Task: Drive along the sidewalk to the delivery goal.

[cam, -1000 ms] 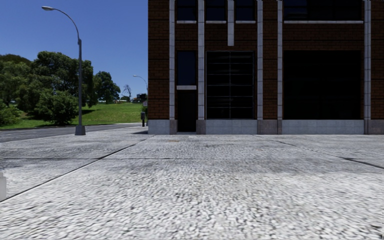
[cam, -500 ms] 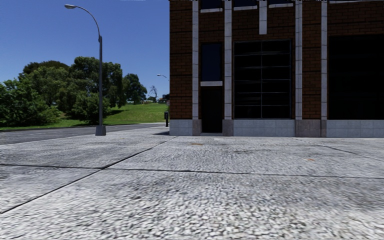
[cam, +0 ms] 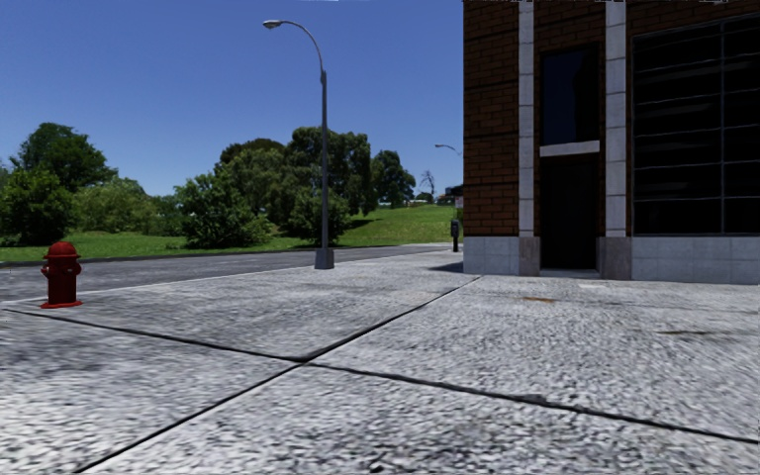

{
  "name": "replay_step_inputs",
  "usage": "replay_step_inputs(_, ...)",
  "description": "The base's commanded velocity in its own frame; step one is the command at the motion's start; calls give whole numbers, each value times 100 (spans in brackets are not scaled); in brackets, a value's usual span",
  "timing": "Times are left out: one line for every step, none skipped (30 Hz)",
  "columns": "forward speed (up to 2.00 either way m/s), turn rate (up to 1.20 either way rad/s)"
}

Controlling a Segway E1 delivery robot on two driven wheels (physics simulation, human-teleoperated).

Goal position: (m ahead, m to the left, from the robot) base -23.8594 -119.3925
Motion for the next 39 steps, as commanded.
replay_step_inputs(200,6)
replay_step_inputs(200,0)
replay_step_inputs(200,0)
replay_step_inputs(200,0)
replay_step_inputs(200,0)
replay_step_inputs(200,0)
replay_step_inputs(200,0)
replay_step_inputs(200,0)
replay_step_inputs(200,0)
replay_step_inputs(200,0)
replay_step_inputs(200,0)
replay_step_inputs(200,0)
replay_step_inputs(200,0)
replay_step_inputs(200,0)
replay_step_inputs(200,0)
replay_step_inputs(200,0)
replay_step_inputs(200,0)
replay_step_inputs(200,0)
replay_step_inputs(200,0)
replay_step_inputs(200,0)
replay_step_inputs(200,0)
replay_step_inputs(200,0)
replay_step_inputs(200,0)
replay_step_inputs(200,0)
replay_step_inputs(200,0)
replay_step_inputs(200,0)
replay_step_inputs(200,0)
replay_step_inputs(200,0)
replay_step_inputs(200,0)
replay_step_inputs(200,0)
replay_step_inputs(200,0)
replay_step_inputs(200,0)
replay_step_inputs(200,0)
replay_step_inputs(200,0)
replay_step_inputs(200,0)
replay_step_inputs(200,0)
replay_step_inputs(200,0)
replay_step_inputs(200,0)
replay_step_inputs(200,0)
